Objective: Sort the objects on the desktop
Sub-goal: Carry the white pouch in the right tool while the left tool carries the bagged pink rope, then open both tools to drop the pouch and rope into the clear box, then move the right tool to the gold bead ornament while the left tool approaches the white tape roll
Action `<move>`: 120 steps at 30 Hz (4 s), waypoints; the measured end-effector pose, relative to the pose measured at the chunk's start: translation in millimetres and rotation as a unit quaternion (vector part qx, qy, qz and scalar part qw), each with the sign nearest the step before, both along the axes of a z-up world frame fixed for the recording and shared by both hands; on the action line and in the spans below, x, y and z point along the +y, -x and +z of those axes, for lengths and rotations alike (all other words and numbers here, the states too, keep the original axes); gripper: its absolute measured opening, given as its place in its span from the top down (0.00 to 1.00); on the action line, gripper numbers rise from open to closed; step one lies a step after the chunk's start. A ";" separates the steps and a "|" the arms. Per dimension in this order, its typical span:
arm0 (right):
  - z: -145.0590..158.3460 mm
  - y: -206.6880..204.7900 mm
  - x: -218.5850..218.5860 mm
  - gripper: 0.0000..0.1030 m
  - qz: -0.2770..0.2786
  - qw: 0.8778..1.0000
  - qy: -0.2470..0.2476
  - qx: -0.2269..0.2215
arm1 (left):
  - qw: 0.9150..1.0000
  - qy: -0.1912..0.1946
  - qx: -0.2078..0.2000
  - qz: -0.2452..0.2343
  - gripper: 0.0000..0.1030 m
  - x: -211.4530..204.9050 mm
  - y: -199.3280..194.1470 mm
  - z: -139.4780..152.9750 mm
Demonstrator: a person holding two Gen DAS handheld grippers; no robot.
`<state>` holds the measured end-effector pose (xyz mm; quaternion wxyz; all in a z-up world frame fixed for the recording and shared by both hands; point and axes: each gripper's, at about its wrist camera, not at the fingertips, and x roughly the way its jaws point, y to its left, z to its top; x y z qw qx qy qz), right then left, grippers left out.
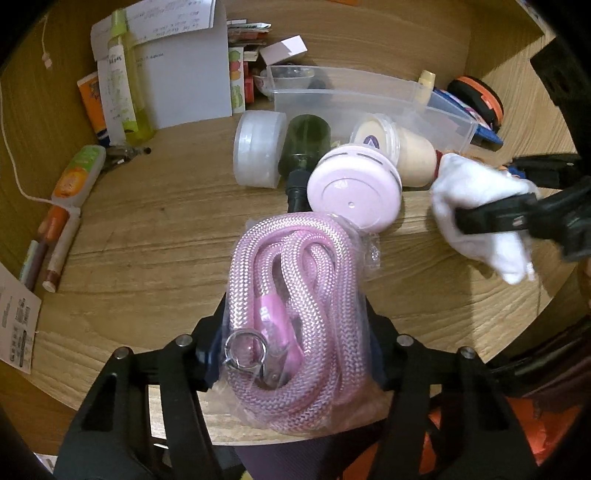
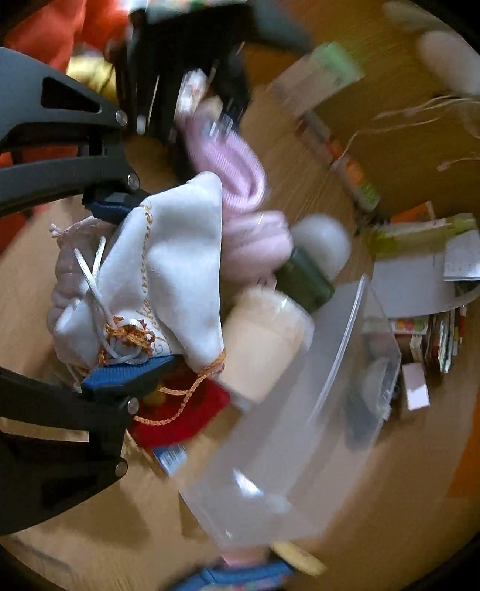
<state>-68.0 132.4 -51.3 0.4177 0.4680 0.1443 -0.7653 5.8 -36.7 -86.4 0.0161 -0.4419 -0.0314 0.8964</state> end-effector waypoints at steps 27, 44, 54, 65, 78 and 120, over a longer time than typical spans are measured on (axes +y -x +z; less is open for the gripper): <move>69.4 58.1 36.6 0.44 -0.107 0.988 0.061 0.095 | 0.996 0.003 0.092 0.002 0.42 -18.3 38.9 94.8; 65.6 102.1 38.1 0.43 -0.127 0.984 0.072 0.105 | 0.995 0.007 0.097 -0.033 0.42 -2.7 122.4 113.6; 50.4 136.1 37.3 0.43 -0.147 0.983 0.062 0.087 | 0.994 0.005 0.081 -0.068 0.42 12.7 164.3 102.7; 37.2 156.1 28.0 0.42 -0.158 0.982 0.025 0.098 | 0.994 0.025 0.056 -0.093 0.42 29.8 196.0 81.3; 12.9 173.8 19.6 0.38 -0.155 0.984 -0.015 0.082 | 0.994 0.013 0.023 -0.101 0.41 27.1 218.2 63.9; 73.8 86.7 79.1 0.07 -0.211 0.959 0.012 0.187 | 0.993 0.012 0.106 -0.042 0.07 -17.3 110.1 129.2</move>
